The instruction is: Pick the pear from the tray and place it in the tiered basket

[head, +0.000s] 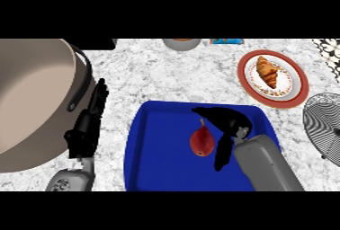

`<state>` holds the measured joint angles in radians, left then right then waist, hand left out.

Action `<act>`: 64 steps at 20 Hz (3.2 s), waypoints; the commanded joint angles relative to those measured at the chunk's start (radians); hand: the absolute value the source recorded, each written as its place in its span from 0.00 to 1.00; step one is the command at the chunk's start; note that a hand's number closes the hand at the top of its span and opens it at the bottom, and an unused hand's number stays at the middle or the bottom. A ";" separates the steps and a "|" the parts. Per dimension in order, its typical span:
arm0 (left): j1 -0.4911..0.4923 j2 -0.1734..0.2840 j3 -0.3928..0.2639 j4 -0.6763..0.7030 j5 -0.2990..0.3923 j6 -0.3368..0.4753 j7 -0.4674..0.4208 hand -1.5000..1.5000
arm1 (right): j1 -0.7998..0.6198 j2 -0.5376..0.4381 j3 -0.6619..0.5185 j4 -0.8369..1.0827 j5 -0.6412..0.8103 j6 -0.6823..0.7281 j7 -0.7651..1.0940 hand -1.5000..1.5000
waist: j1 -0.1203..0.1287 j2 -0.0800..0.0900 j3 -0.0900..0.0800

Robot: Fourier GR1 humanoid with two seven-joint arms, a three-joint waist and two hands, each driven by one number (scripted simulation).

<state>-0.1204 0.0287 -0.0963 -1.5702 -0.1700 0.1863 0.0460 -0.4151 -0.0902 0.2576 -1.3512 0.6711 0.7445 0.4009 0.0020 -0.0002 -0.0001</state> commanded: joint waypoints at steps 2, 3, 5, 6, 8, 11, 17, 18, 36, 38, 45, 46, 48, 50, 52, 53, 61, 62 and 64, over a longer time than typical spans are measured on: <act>-0.045 0.012 0.044 0.046 0.018 -0.027 -0.024 0.50 | 0.040 0.017 -0.007 0.023 0.031 -0.029 -0.033 0.00 | -0.001 0.000 0.000; -0.011 0.007 0.025 -0.029 0.010 -0.024 0.030 0.50 | 0.029 0.036 -0.019 -0.007 0.015 0.003 -0.011 0.00 | 0.000 0.000 0.000; -0.021 -0.014 0.019 0.014 -0.012 0.007 -0.005 0.50 | 0.054 -0.004 -0.019 0.040 0.042 -0.067 -0.114 0.00 | 0.000 0.000 0.000; 0.006 -0.024 -0.006 0.012 -0.025 0.006 -0.011 0.50 | 0.087 0.027 -0.027 -0.044 0.020 -0.030 -0.030 0.00 | -0.002 0.000 0.000; -0.038 0.005 0.039 0.033 0.006 -0.026 -0.013 0.50 | 0.031 0.051 -0.022 0.098 0.075 -0.136 -0.088 0.00 | 0.001 0.001 0.000; 0.023 -0.027 -0.008 -0.020 -0.023 0.003 -0.006 0.50 | 0.065 0.046 0.027 0.108 0.141 -0.242 -0.157 1.00 | 0.002 0.001 0.000; -0.059 -0.004 0.034 0.017 -0.005 -0.019 0.019 0.50 | 0.086 0.043 0.120 0.145 0.277 -0.401 -0.239 1.00 | 0.000 0.001 0.000; 0.006 0.014 0.056 0.026 0.024 -0.046 -0.032 0.50 | 0.048 0.000 0.048 0.150 0.250 -0.362 -0.267 1.00 | 0.001 0.001 0.000; 0.069 0.004 0.057 -0.066 -0.004 0.012 0.009 0.50 | 0.670 -0.947 -0.265 -0.178 0.140 -0.969 -1.065 1.00 | -0.106 -0.021 0.001; 0.090 0.014 0.068 -0.047 -0.010 0.014 0.001 0.50 | 0.740 -0.959 -0.358 -0.179 0.029 -1.000 -1.141 1.00 | -0.114 -0.021 0.000; 0.057 0.023 0.080 -0.052 0.000 0.007 0.024 0.50 | 0.861 -1.076 -0.727 -0.189 -0.345 -0.794 -1.346 1.00 | -0.115 -0.022 -0.003; 0.079 0.018 0.071 -0.035 0.010 -0.008 -0.022 0.50 | 0.878 -1.089 -0.778 -0.137 -0.381 -0.748 -1.380 1.00 | -0.095 -0.017 -0.003; 0.024 0.021 0.081 -0.026 -0.004 0.008 0.015 0.50 | 0.881 -1.140 -0.887 -0.110 -0.461 -0.645 -1.417 1.00 | -0.099 -0.016 -0.003; 0.068 0.023 0.055 -0.084 -0.011 -0.002 0.030 0.50 | 0.932 -1.187 -1.008 -0.085 -0.478 -0.561 -1.436 1.00 | -0.086 -0.020 -0.003; -0.001 0.053 0.106 -0.023 0.027 -0.031 0.015 0.50 | 0.950 -1.174 -1.055 -0.074 -0.520 -0.462 -1.426 1.00 | -0.069 -0.010 -0.003; 0.043 0.011 0.056 -0.017 -0.011 -0.001 -0.005 0.50 | 0.974 -1.173 -1.102 -0.110 -0.529 -0.416 -1.418 1.00 | -0.066 -0.011 -0.003; -0.015 0.032 0.079 -0.024 0.027 -0.043 0.020 0.50 | 0.958 -1.186 -1.112 -0.115 -0.653 -0.239 -1.292 1.00 | -0.022 -0.004 -0.001; -0.042 0.010 0.072 0.051 0.008 -0.020 -0.023 0.50 | 0.944 -1.203 -1.134 -0.161 -0.675 -0.219 -1.238 1.00 | -0.026 -0.002 -0.002; -0.044 0.008 0.058 0.022 0.005 -0.027 0.018 0.50 | 0.906 -1.171 -1.071 -0.140 -0.675 -0.245 -1.209 1.00 | -0.010 0.000 -0.001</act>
<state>-0.1359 0.0389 -0.0392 -1.5656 -0.1641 0.1620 0.0509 0.5223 -1.2798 -0.8264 -1.4790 0.0101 0.3928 -0.8117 -0.0237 -0.0038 -0.0021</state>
